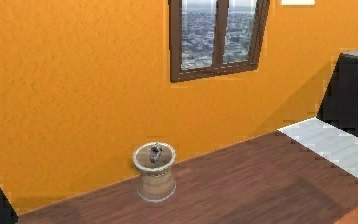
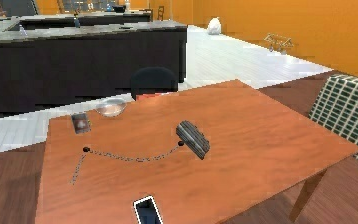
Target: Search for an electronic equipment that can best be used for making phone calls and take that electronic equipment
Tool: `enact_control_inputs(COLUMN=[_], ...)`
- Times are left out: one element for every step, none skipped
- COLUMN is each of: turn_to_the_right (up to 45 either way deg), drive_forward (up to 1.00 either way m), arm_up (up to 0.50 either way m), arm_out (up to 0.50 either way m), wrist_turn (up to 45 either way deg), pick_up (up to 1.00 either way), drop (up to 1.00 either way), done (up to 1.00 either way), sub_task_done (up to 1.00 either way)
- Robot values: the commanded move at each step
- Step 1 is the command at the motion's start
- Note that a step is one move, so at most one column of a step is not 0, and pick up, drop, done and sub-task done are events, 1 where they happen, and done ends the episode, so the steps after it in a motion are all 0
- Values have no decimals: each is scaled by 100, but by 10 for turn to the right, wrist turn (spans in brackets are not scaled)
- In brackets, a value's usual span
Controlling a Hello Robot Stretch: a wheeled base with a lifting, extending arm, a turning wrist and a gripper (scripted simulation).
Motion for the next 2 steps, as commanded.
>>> enact_control_inputs(turn_to_the_right=[0,0], drive_forward=[0,0], arm_up=[34,0], arm_out=[0,4], wrist_turn=[0,0], pick_up=[0,0], drop=[0,0], done=[0,0], sub_task_done=[0,0])
